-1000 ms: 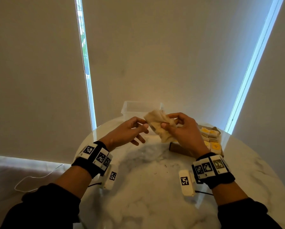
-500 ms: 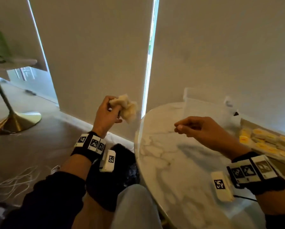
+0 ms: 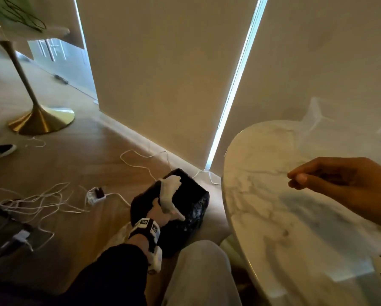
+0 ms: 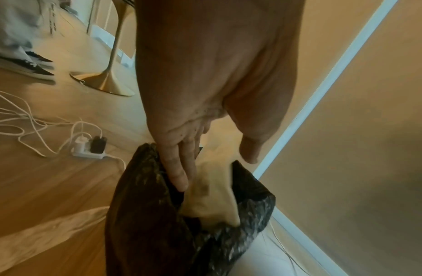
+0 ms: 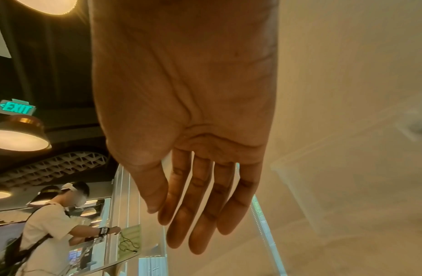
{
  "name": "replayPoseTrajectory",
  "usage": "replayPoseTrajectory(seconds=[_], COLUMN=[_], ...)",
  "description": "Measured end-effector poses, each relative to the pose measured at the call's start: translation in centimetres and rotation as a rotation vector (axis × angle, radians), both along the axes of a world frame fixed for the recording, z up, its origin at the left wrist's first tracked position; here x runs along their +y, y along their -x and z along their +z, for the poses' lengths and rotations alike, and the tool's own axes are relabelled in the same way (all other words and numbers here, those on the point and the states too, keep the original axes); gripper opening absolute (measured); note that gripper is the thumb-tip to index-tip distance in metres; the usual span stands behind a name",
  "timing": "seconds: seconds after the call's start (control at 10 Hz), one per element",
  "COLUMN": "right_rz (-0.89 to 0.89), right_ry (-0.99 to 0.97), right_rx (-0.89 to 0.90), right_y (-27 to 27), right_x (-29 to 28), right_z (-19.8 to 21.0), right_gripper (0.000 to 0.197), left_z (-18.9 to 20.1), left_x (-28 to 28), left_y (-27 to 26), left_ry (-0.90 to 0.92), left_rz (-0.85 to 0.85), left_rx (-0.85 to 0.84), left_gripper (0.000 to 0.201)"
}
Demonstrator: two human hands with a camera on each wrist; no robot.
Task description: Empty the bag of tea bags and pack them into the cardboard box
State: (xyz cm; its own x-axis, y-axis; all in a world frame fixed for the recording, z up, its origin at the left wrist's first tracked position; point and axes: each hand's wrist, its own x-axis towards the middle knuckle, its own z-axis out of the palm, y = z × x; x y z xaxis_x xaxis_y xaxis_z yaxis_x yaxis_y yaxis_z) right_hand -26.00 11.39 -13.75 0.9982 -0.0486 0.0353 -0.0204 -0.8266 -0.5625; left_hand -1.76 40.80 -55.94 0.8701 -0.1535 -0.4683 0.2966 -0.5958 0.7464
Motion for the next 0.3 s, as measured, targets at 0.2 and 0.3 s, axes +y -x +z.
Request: replayPoseTrajectory(seconds=[0.2, 0.3], right_rz=[-0.141, -0.228], right_ry=[0.052, 0.004], right_rx=[-0.051, -0.056], right_y=[3.7, 6.4], right_x=[-2.6, -2.6], right_z=[0.6, 0.8], right_gripper=[0.021, 0.021], left_z=[-3.4, 2.6], left_x=[-3.5, -5.0], left_y=[-2.2, -0.1], left_ry=[-0.102, -0.093], left_rz=[-0.204, -0.263], left_rx=[0.003, -0.095], left_gripper=[0.072, 0.028])
